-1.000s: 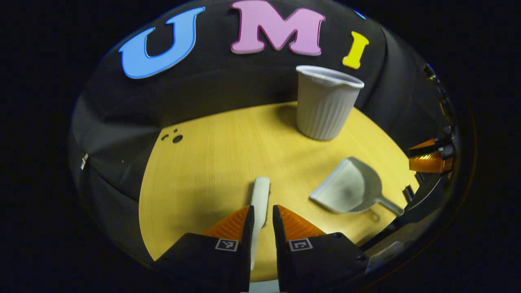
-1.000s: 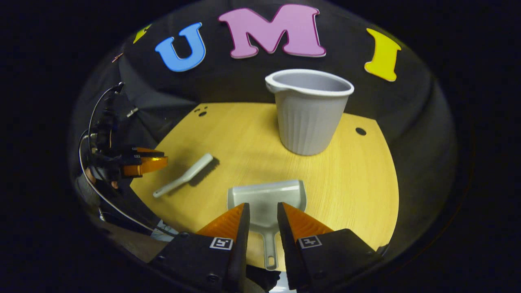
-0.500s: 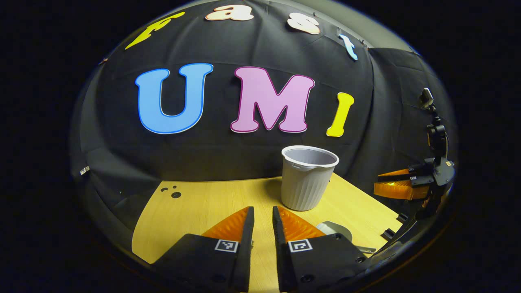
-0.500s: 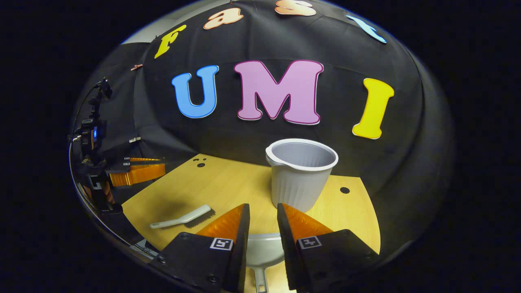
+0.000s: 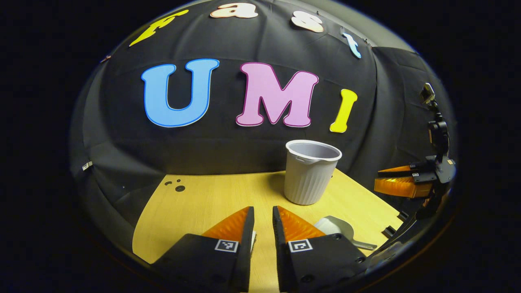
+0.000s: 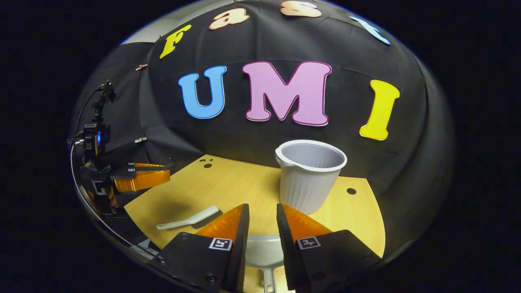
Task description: Pick up the small broom and dustpan from the desktop, sweep the trash into the dustpan with the broom, and then empty the trash into the garbage bin.
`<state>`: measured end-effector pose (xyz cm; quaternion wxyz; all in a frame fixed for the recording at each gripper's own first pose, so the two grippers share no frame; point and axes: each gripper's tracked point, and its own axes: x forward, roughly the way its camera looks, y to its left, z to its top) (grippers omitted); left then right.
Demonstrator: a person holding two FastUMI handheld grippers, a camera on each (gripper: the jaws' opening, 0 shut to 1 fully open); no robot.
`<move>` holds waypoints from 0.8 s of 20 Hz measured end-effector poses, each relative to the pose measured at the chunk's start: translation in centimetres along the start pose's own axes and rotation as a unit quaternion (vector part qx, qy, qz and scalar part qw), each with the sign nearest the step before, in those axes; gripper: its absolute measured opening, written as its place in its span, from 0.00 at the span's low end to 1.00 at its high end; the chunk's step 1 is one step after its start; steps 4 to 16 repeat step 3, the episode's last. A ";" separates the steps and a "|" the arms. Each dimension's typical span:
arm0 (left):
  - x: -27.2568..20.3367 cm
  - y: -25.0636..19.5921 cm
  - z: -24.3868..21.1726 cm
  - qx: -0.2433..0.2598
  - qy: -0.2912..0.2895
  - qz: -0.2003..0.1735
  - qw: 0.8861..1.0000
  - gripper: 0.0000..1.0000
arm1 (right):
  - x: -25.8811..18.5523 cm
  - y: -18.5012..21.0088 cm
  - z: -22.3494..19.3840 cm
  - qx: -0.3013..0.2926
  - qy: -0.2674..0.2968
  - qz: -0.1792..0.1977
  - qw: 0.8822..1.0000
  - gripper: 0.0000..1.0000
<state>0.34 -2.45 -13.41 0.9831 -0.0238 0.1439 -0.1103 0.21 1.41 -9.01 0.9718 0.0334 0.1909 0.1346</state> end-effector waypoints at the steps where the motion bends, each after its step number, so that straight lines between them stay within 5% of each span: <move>1: 0.2 0.1 -0.2 0.001 0.001 -0.004 1.000 0.30 | -0.1 0.0 0.2 -0.002 0.001 -0.005 1.000 0.43; 16: 0.4 0.3 -0.6 0.004 0.002 -0.012 1.000 0.30 | -0.1 0.1 0.6 -0.007 0.001 -0.014 1.000 0.42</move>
